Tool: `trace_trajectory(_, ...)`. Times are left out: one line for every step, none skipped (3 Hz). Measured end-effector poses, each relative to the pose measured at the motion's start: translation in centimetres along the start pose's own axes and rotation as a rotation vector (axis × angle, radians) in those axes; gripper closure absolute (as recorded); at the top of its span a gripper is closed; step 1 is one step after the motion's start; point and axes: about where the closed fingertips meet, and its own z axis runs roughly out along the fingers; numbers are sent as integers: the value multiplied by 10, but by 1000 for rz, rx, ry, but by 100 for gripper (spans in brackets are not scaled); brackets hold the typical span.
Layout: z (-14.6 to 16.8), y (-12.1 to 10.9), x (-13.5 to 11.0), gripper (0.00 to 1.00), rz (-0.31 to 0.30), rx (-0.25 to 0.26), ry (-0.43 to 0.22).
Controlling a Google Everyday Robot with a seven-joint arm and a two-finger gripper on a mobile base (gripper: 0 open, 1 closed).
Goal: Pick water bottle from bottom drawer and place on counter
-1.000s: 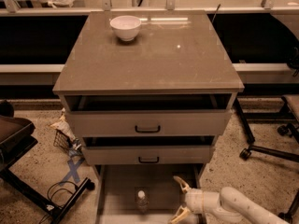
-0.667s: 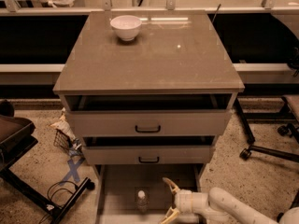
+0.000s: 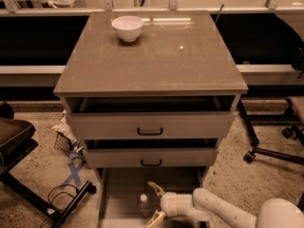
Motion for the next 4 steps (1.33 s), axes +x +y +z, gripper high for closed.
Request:
trace_trajectory(27,-4,10,18,-19,-40,6)
trace_trajectory(42,-9,20,49,-28,-50,16)
trace_trajectory(43,-6,19,81,-26,-54,11)
trace_trajectory(43,-2,14,100,-25,-57,4)
